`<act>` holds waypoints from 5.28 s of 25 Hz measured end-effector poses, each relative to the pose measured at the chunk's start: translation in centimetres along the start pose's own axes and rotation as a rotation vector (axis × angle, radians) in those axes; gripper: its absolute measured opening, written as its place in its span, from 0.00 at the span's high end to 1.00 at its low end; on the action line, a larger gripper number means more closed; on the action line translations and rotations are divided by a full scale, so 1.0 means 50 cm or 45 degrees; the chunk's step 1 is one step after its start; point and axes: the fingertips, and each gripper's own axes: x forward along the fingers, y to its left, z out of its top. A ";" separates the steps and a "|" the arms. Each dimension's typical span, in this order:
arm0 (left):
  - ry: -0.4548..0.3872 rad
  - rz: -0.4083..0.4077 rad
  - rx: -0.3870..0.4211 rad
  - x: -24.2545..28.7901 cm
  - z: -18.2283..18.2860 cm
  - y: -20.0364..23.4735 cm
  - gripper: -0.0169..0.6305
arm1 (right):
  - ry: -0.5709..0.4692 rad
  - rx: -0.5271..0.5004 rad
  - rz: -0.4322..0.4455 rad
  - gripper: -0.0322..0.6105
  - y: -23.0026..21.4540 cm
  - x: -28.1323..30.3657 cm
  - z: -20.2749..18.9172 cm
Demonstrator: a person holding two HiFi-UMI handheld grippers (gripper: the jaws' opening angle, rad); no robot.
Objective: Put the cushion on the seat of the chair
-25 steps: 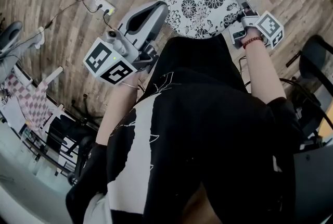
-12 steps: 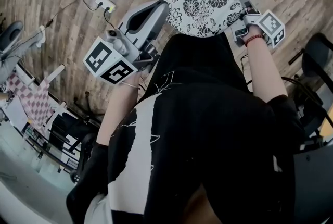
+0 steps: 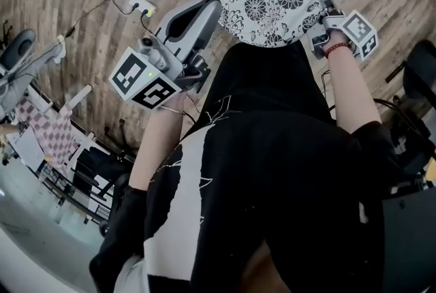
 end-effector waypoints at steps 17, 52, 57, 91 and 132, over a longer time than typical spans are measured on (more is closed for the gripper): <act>0.129 0.072 -0.002 0.029 -0.099 0.038 0.96 | -0.011 -0.078 -0.126 0.91 -0.083 0.020 -0.003; 0.166 0.057 -0.055 0.051 -0.195 0.109 0.96 | -0.008 0.004 -0.206 0.91 -0.200 0.088 -0.044; 0.150 0.083 -0.060 0.048 -0.197 0.112 0.96 | 0.004 -0.009 -0.226 0.91 -0.208 0.095 -0.041; 0.196 0.113 -0.176 0.053 -0.162 0.083 0.96 | 0.111 -0.132 -0.496 0.91 -0.227 0.101 -0.053; 0.217 0.113 -0.217 0.079 -0.186 0.085 0.96 | 0.263 -0.338 -0.521 0.89 -0.259 0.140 -0.058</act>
